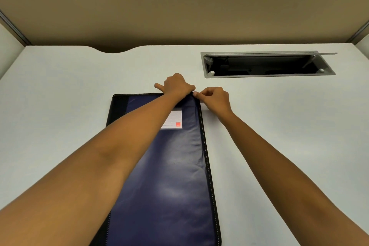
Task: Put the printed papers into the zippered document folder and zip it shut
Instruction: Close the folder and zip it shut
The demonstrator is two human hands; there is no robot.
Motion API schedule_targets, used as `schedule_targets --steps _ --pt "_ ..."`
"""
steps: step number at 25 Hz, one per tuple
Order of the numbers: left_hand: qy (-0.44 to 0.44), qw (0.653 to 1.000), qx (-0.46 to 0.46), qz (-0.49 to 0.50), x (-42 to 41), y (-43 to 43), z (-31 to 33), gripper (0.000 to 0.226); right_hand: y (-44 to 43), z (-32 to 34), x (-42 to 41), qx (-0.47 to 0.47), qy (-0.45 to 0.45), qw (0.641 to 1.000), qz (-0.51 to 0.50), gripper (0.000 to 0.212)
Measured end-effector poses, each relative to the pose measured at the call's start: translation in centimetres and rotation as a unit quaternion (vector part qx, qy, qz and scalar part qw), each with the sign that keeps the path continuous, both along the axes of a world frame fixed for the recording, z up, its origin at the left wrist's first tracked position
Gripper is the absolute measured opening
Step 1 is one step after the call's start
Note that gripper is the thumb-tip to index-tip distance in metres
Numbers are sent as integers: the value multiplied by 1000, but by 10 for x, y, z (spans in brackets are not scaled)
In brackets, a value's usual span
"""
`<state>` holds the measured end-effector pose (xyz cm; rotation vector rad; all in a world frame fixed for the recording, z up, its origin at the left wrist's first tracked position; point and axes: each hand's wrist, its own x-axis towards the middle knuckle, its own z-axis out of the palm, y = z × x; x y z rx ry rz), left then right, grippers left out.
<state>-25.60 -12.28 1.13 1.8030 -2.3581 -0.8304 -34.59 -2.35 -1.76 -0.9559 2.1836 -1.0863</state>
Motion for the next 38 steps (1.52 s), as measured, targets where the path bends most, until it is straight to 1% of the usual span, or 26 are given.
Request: schedule_targets --steps 4,8,10,13,16,19,21,23,28,31,35,38 --pt "-15 999 44 18 8 -7 3 28 -1 4 -3 35 -45 998 13 28" --pt "-50 996 73 18 24 -19 16 18 -1 3 -6 42 -61 997 10 28" --pt "-79 993 84 22 33 -25 16 17 -1 2 -5 38 -66 997 7 29" --pt "-89 992 85 28 42 -29 12 18 1 1 -4 29 -75 997 3 29" --pt "-87 993 65 39 55 -39 7 22 0 1 -2 30 -75 997 2 28" --pt "-107 991 36 76 87 -57 6 27 -1 -1 -2 31 -75 997 1 27" --pt "-102 988 24 111 118 -71 3 33 0 -2 -3 31 -74 997 1 27" --pt "-82 986 35 142 148 -86 -2 33 0 -3 -4 30 -74 997 1 25" --pt "-4 979 62 194 190 -109 -20 21 -4 -5 0 28 -77 997 -9 25" --pt "9 979 50 197 195 -107 -22 23 -5 -5 3 28 -63 998 -13 26" --pt "-43 976 -5 214 192 -83 -18 31 -2 -8 9 42 -5 999 -7 24" --pt "-79 975 -55 198 188 -50 -17 38 10 -6 18 73 49 996 10 27"
